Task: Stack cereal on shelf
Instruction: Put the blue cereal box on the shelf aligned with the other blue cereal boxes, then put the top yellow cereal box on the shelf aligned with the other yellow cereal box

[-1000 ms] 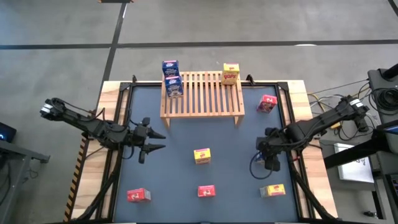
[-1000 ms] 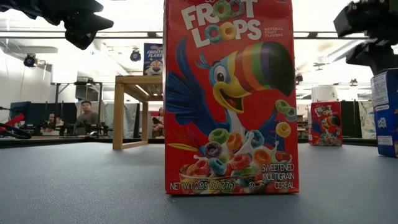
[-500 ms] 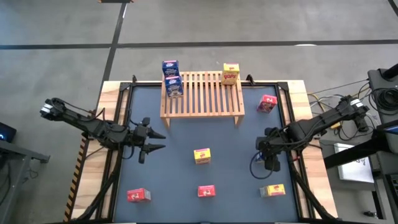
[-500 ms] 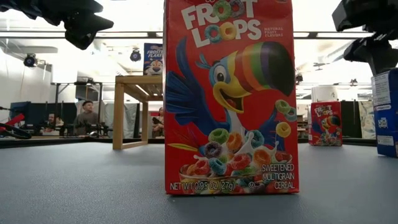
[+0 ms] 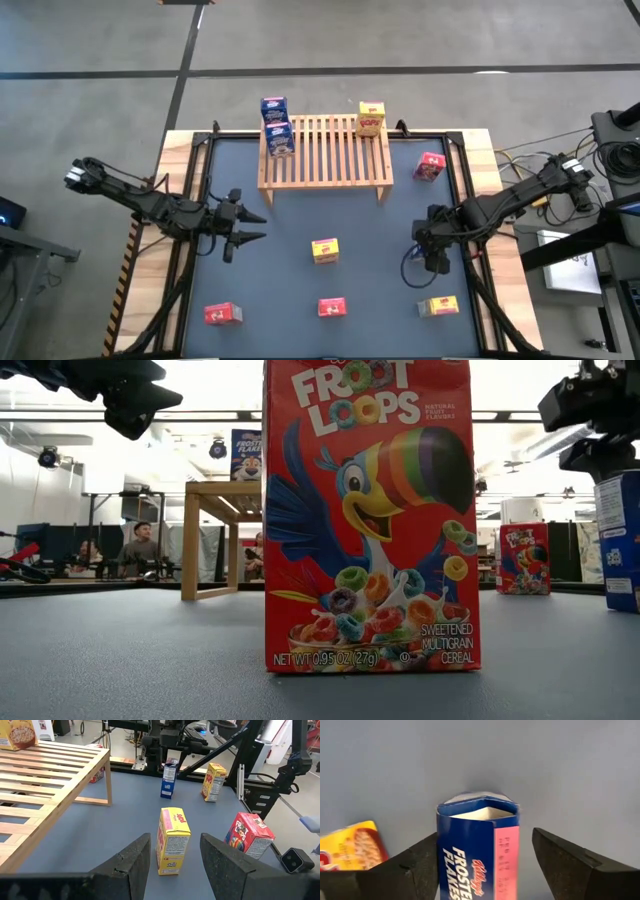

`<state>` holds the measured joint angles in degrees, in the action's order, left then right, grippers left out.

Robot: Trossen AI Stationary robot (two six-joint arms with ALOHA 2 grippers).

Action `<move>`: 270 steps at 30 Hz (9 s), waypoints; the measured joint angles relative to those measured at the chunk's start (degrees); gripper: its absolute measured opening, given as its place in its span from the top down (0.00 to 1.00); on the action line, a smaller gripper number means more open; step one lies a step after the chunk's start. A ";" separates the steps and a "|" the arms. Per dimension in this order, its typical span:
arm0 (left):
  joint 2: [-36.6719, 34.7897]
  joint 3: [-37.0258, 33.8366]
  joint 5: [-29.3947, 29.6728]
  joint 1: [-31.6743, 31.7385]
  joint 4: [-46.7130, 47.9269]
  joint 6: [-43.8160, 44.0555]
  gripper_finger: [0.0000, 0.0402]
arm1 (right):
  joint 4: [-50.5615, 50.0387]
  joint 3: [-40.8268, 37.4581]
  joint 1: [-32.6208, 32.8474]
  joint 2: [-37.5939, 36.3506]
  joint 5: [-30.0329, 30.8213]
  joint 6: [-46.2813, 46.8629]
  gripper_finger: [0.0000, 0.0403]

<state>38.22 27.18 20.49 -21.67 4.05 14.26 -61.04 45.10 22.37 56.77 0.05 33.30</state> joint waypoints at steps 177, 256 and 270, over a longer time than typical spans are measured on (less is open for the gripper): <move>16.90 -9.84 -32.59 48.26 -40.38 -15.22 0.64 | 45.51 23.78 -15.58 3.56 5.47 -48.87 0.29; 3.85 -13.14 -36.23 53.68 -23.44 -13.77 0.40 | 48.05 22.29 -15.64 5.25 5.47 -49.35 0.29; -12.95 -13.14 -33.86 53.66 -7.83 -12.33 0.41 | 51.52 18.36 -15.81 5.19 6.72 -51.15 0.29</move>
<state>25.27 14.04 -13.37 31.99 -3.77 1.94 -9.52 63.46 6.56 61.96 6.77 -17.85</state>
